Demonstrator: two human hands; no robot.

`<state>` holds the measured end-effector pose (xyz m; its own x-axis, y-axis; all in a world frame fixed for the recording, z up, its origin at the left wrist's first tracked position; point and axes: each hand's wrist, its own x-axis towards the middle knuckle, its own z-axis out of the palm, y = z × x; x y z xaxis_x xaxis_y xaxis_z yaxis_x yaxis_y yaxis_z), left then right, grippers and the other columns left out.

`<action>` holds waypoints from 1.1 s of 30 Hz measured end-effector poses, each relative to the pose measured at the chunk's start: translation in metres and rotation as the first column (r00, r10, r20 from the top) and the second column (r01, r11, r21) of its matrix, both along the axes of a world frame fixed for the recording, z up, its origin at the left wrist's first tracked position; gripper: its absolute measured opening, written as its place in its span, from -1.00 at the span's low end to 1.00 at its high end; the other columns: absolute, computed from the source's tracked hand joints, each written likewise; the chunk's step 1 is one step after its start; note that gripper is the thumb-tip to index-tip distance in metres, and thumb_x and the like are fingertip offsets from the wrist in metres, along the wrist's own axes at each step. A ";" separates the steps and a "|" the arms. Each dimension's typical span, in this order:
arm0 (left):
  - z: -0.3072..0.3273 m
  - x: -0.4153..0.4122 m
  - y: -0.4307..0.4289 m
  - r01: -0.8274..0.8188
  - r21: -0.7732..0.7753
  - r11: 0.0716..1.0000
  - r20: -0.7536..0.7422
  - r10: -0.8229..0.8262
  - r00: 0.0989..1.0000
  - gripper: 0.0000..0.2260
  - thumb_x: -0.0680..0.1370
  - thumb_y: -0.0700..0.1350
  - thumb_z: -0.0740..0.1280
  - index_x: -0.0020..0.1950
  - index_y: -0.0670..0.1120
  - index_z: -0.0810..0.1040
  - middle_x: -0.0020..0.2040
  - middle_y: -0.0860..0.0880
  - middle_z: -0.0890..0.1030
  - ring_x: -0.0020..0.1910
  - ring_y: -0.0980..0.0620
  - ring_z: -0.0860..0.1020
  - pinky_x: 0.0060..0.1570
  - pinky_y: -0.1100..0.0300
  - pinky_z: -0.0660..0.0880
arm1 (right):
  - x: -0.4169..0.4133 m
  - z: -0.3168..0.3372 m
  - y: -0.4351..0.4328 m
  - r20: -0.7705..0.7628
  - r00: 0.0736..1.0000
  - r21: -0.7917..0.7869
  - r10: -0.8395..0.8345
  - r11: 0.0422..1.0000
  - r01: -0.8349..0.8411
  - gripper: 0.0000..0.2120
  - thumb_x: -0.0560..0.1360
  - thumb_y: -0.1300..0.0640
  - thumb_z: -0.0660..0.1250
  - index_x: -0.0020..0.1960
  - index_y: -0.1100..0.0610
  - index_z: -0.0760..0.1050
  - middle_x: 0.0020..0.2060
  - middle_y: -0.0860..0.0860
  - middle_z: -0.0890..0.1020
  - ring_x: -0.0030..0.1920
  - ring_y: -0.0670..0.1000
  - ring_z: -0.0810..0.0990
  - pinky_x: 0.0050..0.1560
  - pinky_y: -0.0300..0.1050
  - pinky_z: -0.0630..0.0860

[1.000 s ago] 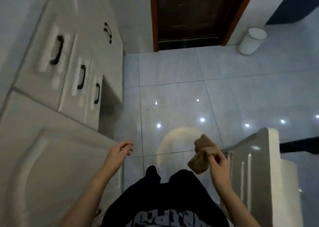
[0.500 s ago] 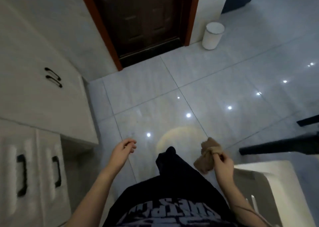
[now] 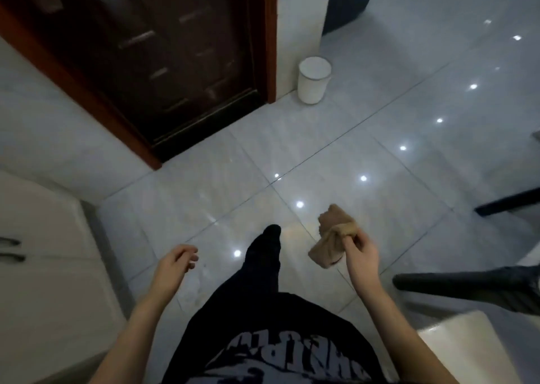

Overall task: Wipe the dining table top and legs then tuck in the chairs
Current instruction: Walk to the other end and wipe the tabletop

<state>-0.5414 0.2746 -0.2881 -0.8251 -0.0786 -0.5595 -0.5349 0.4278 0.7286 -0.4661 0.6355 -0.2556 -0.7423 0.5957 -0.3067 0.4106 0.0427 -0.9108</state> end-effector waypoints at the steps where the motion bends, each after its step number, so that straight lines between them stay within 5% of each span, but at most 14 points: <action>1: -0.002 -0.028 0.013 0.040 -0.003 0.999 -0.007 -0.040 0.999 -0.84 0.59 -0.26 0.20 -0.02 -0.24 0.57 -0.15 -0.18 0.60 -0.19 -0.09 0.55 -0.18 0.23 0.47 | -0.013 -0.004 0.011 -0.001 0.999 0.012 -0.037 0.999 0.037 -0.88 0.47 0.26 0.25 -0.12 0.29 0.54 -0.31 0.03 0.56 -0.32 -0.22 0.48 -0.29 -0.36 0.40; 7: -0.001 -0.201 0.125 0.332 0.044 0.942 -0.026 -0.331 0.943 -0.85 0.59 -0.19 0.22 -0.05 -0.11 0.59 -0.15 -0.11 0.62 -0.18 -0.06 0.57 -0.11 0.16 0.48 | -0.072 -0.002 0.076 0.054 0.952 0.095 -0.301 0.951 0.296 -0.86 0.52 0.34 0.25 -0.17 0.20 0.53 -0.33 0.02 0.55 -0.28 -0.13 0.49 -0.27 -0.32 0.42; 9: 0.006 -0.248 0.176 0.440 0.079 0.894 -0.043 -0.438 0.898 -0.83 0.59 -0.20 0.22 -0.09 -0.05 0.58 -0.17 -0.10 0.62 -0.20 -0.04 0.57 -0.15 0.19 0.47 | -0.084 0.001 0.097 0.068 0.912 0.122 -0.405 0.911 0.395 -0.89 0.53 0.31 0.27 -0.11 0.21 0.56 -0.27 0.08 0.60 -0.21 -0.04 0.53 -0.19 -0.17 0.44; 14: 0.023 -0.327 0.302 0.655 0.123 0.745 -0.079 -0.651 0.755 -0.81 0.60 -0.24 0.20 -0.08 -0.09 0.58 -0.18 -0.09 0.61 -0.20 0.02 0.56 -0.14 0.28 0.47 | -0.096 0.006 0.137 0.072 0.793 0.144 -0.604 0.793 0.591 -0.90 0.55 0.30 0.27 -0.05 0.24 0.57 -0.24 0.11 0.62 -0.21 0.01 0.56 -0.23 -0.26 0.44; 23: 0.003 -0.374 0.501 0.786 0.145 0.601 -0.022 -0.792 0.610 -0.84 0.60 -0.25 0.19 -0.02 -0.20 0.58 -0.16 -0.16 0.59 -0.22 -0.01 0.53 -0.16 0.30 0.48 | -0.115 -0.008 0.256 0.098 0.555 0.056 -0.826 0.561 0.826 -0.91 0.56 0.28 0.27 -0.04 0.23 0.55 -0.26 0.02 0.59 -0.28 -0.13 0.55 -0.35 -0.43 0.45; 27: -0.002 -0.388 0.567 0.804 0.102 0.586 0.028 -0.809 0.587 -0.81 0.61 -0.24 0.18 -0.08 -0.13 0.57 -0.14 -0.17 0.59 -0.18 -0.08 0.53 -0.14 0.22 0.46 | -0.134 -0.008 0.336 0.132 0.546 0.062 -0.827 0.557 0.828 -0.90 0.56 0.24 0.28 -0.08 0.23 0.56 -0.34 0.01 0.56 -0.31 -0.02 0.49 -0.36 -0.24 0.39; 33: 0.003 -0.410 0.674 0.840 0.052 0.541 0.020 -0.841 0.540 -0.80 0.60 -0.25 0.18 -0.11 -0.10 0.58 -0.16 -0.15 0.61 -0.18 -0.07 0.55 -0.16 0.20 0.46 | -0.149 0.011 0.444 0.094 0.534 0.085 -0.840 0.541 0.837 -0.91 0.53 0.29 0.28 -0.12 0.23 0.54 -0.35 -0.01 0.55 -0.34 -0.18 0.50 -0.41 -0.42 0.38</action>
<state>-0.9512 0.9491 -0.2852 -0.4810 0.6580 -0.5794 0.0302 0.6729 0.7391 -0.6147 1.0792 -0.2442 0.1397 0.9361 -0.3229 0.3665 -0.3518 -0.8613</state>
